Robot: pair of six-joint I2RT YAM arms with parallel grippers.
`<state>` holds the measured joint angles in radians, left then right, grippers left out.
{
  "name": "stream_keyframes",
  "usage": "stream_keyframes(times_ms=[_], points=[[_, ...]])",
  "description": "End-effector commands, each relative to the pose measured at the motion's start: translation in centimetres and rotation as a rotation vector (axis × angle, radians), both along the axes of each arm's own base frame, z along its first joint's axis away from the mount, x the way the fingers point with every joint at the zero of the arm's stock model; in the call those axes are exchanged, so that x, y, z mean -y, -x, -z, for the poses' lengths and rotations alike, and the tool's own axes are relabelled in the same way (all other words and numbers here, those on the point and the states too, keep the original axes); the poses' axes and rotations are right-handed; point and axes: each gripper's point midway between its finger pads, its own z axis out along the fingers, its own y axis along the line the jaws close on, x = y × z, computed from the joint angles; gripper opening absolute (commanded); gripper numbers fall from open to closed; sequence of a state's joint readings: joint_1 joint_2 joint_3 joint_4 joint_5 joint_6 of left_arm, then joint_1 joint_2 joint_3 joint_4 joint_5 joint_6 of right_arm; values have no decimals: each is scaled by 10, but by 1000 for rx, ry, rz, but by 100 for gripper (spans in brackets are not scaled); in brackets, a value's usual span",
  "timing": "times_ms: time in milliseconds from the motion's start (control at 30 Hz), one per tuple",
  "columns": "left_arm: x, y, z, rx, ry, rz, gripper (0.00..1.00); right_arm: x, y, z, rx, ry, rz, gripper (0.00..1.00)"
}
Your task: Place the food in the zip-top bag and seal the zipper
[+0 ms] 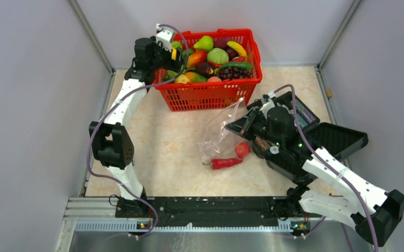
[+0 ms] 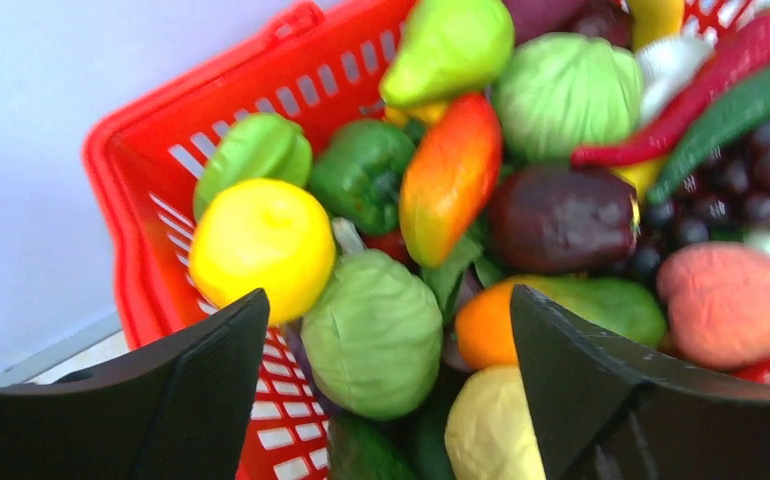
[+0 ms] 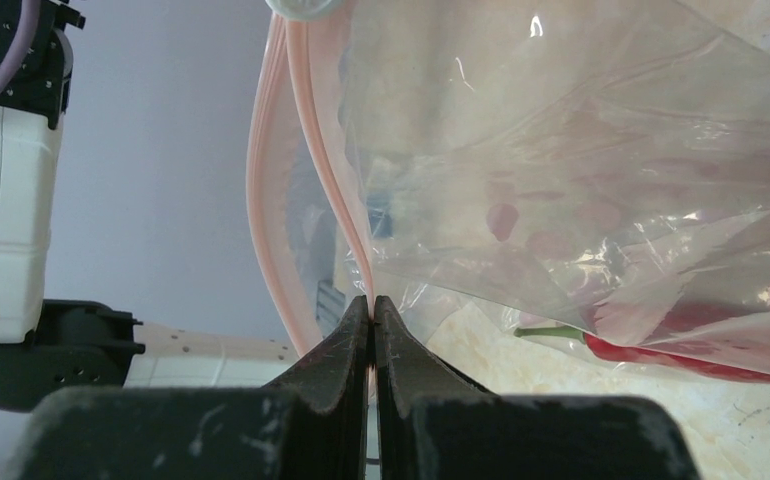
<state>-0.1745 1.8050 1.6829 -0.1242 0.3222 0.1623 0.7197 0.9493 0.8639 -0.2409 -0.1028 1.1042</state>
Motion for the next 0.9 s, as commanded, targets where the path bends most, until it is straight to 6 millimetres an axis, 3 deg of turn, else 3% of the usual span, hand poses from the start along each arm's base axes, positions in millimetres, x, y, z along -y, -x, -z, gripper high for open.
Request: stream_keyframes(times_ms=[0, 167, 300, 667, 800, 867], points=[[-15, -36, -34, 115, -23, -95, 93, -4, -3, -14, 37, -37, 1, 0], [-26, -77, -20, 94, -85, -148, 96, -5, -4, -14, 37, -35, -5, 0], [-31, -94, 4, 29, -135, -169, 94, -8, -5, -13, 36, -36, -11, 0], [-42, -83, 70, -122, -221, -194, 94, -12, -6, -10, 31, -35, -26, 0], [-41, -79, 74, -153, -245, -189, 90, -12, -5, -10, 30, -38, -29, 0], [-39, -73, 72, -158, -253, -174, 92, -11, -5, -11, 30, -40, -26, 0]])
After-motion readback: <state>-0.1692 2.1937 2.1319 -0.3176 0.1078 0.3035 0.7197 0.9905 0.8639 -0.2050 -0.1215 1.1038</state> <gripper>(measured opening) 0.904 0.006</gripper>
